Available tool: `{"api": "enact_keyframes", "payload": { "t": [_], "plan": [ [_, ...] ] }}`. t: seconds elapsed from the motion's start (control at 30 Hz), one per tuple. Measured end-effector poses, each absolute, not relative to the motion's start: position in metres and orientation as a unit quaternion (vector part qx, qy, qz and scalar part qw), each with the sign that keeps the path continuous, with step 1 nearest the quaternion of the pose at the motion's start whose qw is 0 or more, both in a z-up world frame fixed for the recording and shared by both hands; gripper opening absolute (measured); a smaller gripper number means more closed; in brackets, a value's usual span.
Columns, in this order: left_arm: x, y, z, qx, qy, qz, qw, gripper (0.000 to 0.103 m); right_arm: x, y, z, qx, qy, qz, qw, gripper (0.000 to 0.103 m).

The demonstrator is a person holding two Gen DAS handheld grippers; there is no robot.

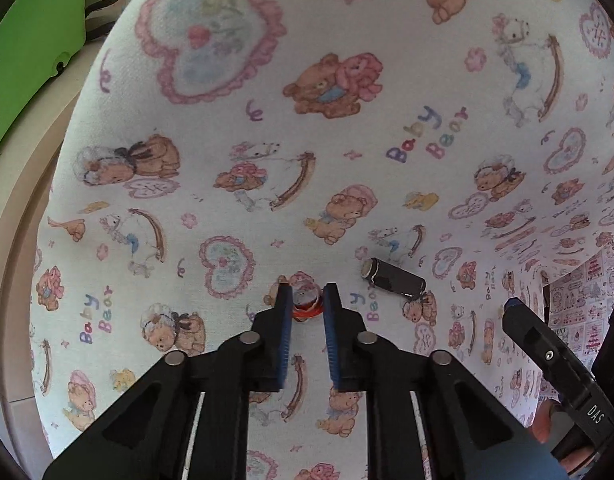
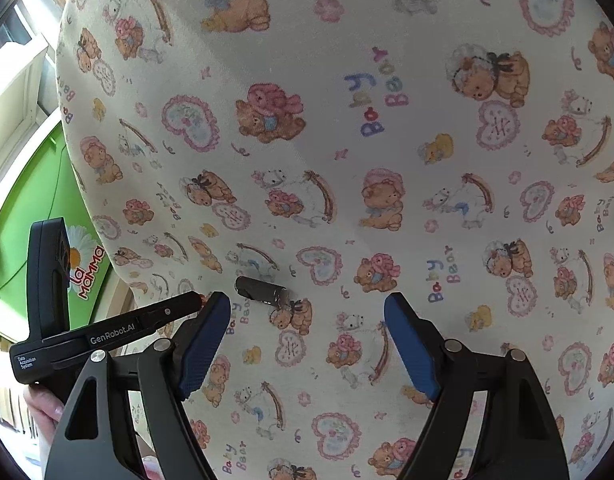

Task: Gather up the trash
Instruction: 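Grasp the red clip with the left gripper while the right gripper grasps the black tube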

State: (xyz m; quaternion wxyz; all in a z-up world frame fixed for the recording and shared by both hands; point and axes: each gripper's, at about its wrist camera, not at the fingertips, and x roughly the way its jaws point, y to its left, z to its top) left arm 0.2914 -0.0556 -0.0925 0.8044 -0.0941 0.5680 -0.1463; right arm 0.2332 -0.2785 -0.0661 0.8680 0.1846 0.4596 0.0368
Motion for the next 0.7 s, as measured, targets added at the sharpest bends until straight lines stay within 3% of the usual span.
{"api": "enact_keyframes", "payload": {
  "t": [0.1,0.33,0.43,0.5,0.7],
  "plan": [
    [0.29,-0.062,-0.088,-0.086,0.557,-0.149,0.812,0.007,0.235,-0.281,-0.07,0.198,0.463,0.04,0.863,0.077],
    [0.281,-0.059,-0.069,-0.059,0.531,-0.148,0.832,0.006,0.252,-0.273,-0.084,0.24,0.48,0.067,0.841,0.06],
    [0.278,-0.052,-0.06,-0.059,0.519,-0.149,0.84,0.006,0.262,-0.262,-0.089,0.234,0.481,0.068,0.842,0.051],
    [0.276,-0.045,-0.052,-0.05,0.504,-0.141,0.85,0.006,0.266,-0.255,-0.091,0.221,0.476,0.054,0.849,0.039],
    [0.279,-0.028,-0.043,-0.07,0.496,-0.143,0.853,0.006,0.276,-0.231,-0.093,0.133,0.468,0.038,0.873,0.038]
  ]
}}
